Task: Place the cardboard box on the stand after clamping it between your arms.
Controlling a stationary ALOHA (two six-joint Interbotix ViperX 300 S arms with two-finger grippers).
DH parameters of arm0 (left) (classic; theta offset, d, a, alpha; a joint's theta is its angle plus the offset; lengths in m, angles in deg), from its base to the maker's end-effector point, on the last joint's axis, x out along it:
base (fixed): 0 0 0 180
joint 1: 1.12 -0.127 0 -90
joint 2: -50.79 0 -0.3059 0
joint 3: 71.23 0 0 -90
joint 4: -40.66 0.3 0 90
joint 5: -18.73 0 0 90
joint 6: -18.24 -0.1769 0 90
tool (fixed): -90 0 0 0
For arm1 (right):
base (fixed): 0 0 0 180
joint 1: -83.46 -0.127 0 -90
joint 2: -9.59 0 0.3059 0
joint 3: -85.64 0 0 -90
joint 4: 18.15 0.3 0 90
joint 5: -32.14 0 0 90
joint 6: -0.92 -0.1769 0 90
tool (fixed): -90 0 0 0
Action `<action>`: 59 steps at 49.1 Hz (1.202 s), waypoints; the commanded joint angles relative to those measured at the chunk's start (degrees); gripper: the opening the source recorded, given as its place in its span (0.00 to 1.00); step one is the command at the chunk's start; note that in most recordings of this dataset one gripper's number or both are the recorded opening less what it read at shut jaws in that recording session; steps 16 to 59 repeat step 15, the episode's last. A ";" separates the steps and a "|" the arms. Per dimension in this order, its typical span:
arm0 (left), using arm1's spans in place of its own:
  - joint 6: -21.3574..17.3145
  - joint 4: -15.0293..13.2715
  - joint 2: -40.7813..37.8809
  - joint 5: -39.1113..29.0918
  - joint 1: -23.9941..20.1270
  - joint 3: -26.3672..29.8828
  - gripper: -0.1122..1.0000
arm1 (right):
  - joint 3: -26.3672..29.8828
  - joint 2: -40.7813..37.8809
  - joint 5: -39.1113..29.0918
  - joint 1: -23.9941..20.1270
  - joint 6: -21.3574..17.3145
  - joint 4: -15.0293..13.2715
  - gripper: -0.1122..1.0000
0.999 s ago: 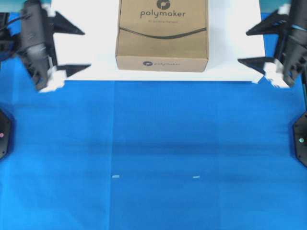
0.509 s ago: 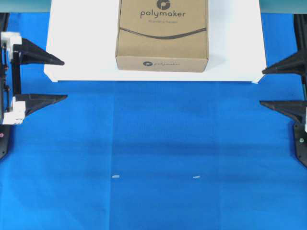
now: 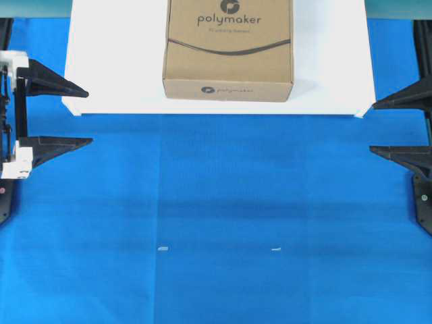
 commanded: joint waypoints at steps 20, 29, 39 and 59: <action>0.09 0.00 -0.26 0.62 0.09 -0.18 0.88 | 0.18 -0.53 0.79 -0.09 -0.53 0.09 0.96; 0.09 0.00 -0.26 0.62 0.09 -0.18 0.88 | 0.18 -0.53 0.79 -0.09 -0.53 0.09 0.96; 0.09 0.00 -0.26 0.62 0.09 -0.18 0.88 | 0.18 -0.53 0.79 -0.09 -0.53 0.09 0.96; 0.09 0.00 -0.26 0.62 0.09 -0.18 0.88 | 0.18 -0.53 0.79 -0.09 -0.53 0.09 0.96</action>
